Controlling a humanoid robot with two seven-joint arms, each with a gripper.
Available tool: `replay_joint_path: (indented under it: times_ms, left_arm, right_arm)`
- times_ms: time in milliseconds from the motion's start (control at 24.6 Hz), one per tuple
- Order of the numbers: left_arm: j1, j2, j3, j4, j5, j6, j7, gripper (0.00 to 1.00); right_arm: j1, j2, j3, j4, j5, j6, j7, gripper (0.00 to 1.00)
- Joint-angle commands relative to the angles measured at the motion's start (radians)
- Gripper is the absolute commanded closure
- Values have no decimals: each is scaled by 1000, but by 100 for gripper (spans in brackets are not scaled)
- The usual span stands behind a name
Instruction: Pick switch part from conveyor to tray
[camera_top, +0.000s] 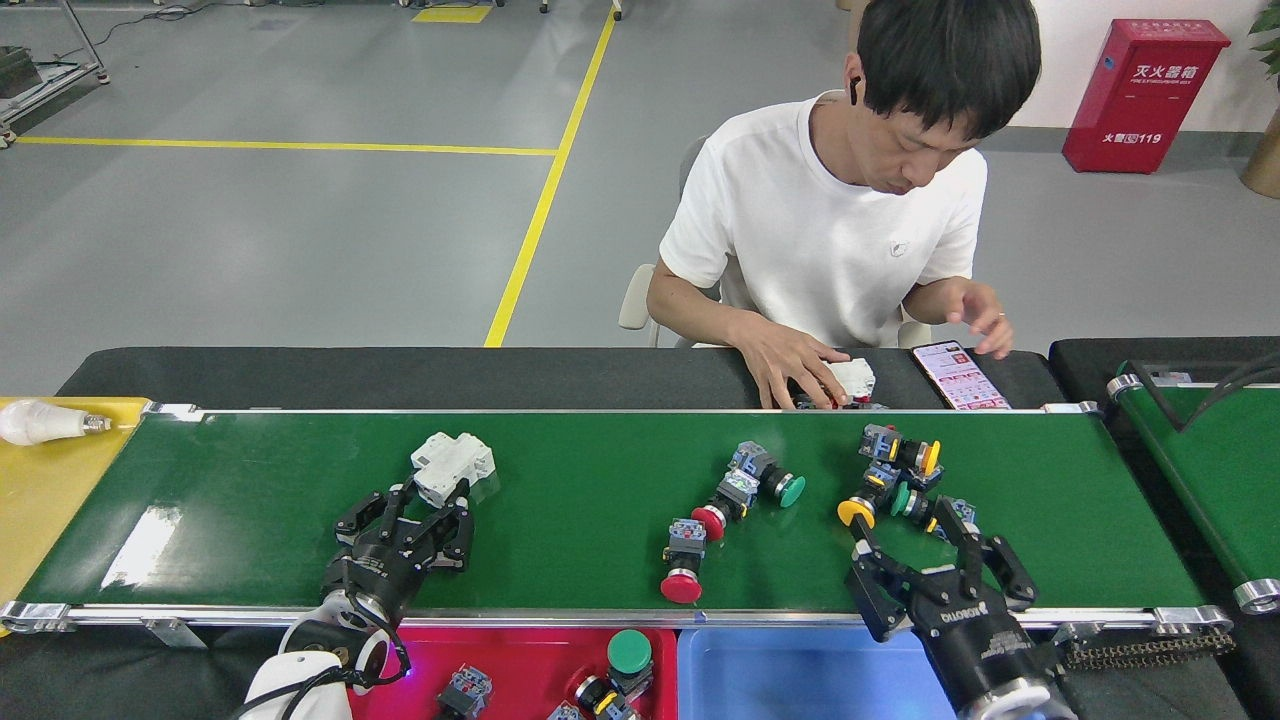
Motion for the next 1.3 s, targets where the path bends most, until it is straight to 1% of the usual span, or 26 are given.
replay_joint_path:
  times_ms: [0,81,122,162,203,243,325,365,446,487,528,649,730,812,852,933,974,1014,1055,1177,1217,1258]
  left_arm:
    - [36,15,0,-85,34,-11,9,95]
    - [109,30,-4,-218,52,-29,4,95]
    - [140,28,-1,-277,61,-50,-2,95]
    - [177,27,0,-350,67,-70,-5,95]
    - [205,24,-1,-392,69,-81,-5,95]
    - [248,22,-1,-448,70,-89,-11,95]
    - [320,28,0,-534,84,-92,-13,94]
    - [363,33,-3,-577,103,-100,-13,94]
    - [436,33,-9,-649,110,-120,-13,94]
    - [447,32,-11,-657,109,-123,-14,94]
    - [447,30,-18,-657,106,-123,-16,94]
    - [439,32,-57,-657,96,-123,-16,94]
    - [441,32,-63,-657,96,-121,-18,94]
    - [444,30,-63,-657,96,-121,-18,94]
    - [444,30,-63,-657,96,-121,-18,94]
    - [445,30,-63,-657,96,-121,-18,94]
    - [445,30,-63,-657,96,-121,-18,94]
    - [447,30,-63,-657,96,-121,-18,94]
    - [450,32,-61,-657,96,-121,-18,94]
    - [455,35,-58,-657,96,-121,-18,94]
    - [456,35,-55,-657,96,-121,-18,94]
    - [456,35,-55,-657,96,-123,-18,94]
  right_arm:
    - [31,3,1,-17,3,39,-65,3]
    - [67,0,1,-17,3,37,-123,3]
    - [67,0,4,-17,4,40,-124,2]
    - [57,9,23,-15,4,48,-120,3]
    - [48,20,44,-11,7,60,-111,3]
    - [24,36,84,1,16,100,-89,3]
    - [-42,40,164,43,49,197,-39,3]
    - [-88,40,219,80,65,260,-16,3]
    - [-194,36,314,193,70,384,29,3]
    - [-231,36,337,233,68,419,37,3]
    - [-291,39,372,306,65,471,46,2]
    - [-377,46,420,434,59,513,61,2]
    - [-415,52,423,486,53,517,63,2]
    - [-444,51,425,523,27,517,63,3]
    - [-452,52,426,532,21,516,63,6]
    - [-470,49,434,552,16,505,63,31]
    - [-475,45,437,554,15,500,63,51]
    - [-476,42,441,554,13,493,63,66]
    - [-478,40,441,552,12,470,63,79]
    - [-476,39,441,543,-13,410,61,94]
    - [-475,39,441,535,-24,398,60,97]
    - [-475,39,441,524,-31,392,60,98]
